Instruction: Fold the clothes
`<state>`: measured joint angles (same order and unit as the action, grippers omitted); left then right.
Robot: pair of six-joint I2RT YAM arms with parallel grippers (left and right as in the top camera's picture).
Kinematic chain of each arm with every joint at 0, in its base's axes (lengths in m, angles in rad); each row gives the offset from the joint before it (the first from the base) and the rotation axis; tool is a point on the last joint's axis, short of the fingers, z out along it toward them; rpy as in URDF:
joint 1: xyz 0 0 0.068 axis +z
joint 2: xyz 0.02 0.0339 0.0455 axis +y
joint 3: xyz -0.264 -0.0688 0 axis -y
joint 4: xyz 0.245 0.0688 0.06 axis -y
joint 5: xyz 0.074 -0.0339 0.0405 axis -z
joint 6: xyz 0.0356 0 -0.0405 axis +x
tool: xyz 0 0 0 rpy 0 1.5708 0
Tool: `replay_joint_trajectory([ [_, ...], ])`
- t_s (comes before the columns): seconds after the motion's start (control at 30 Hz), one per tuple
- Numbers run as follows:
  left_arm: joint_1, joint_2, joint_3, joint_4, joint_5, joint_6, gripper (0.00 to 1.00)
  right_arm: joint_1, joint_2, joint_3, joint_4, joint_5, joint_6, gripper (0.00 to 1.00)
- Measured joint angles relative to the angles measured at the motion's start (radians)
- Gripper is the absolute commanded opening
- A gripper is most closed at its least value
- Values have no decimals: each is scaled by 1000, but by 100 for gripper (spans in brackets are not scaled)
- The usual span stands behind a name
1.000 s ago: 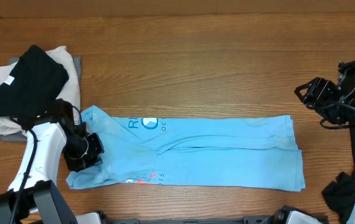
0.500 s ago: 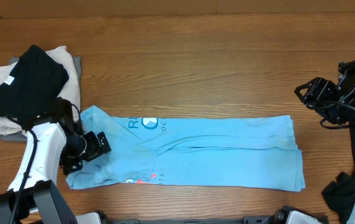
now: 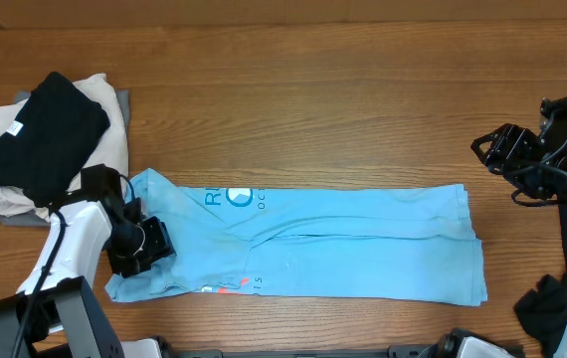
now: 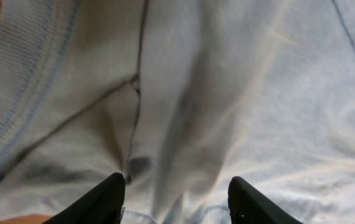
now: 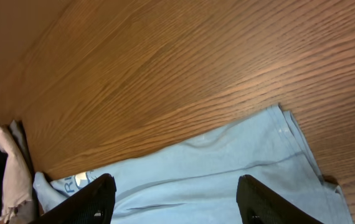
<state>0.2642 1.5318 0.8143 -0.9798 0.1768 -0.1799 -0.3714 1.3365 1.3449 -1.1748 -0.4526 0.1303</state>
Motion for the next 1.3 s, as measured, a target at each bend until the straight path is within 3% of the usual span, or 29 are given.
replay_joint_trajectory([
  [0.2, 0, 1, -43, 39, -16, 0, 59, 0, 0, 0, 0, 0, 0, 66],
  [0.27, 0, 1, -44, 38, -15, 0, 54, 0, 0, 0, 0, 1, 1, 66],
  [0.37, 0, 1, -44, 36, 8, 3, 42, 0, 0, 0, 0, 0, 0, 66],
  [0.53, 0, 1, -44, 30, 46, 7, 4, 0, 0, 0, 0, 0, 0, 66],
  [0.83, 0, 2, -32, -62, 72, 18, 4, 0, 0, 0, 3, 0, 0, 66],
  [1.3, 0, 2, 148, -187, 201, 64, 4, 0, 0, 0, 3, 1, 0, 66],
])
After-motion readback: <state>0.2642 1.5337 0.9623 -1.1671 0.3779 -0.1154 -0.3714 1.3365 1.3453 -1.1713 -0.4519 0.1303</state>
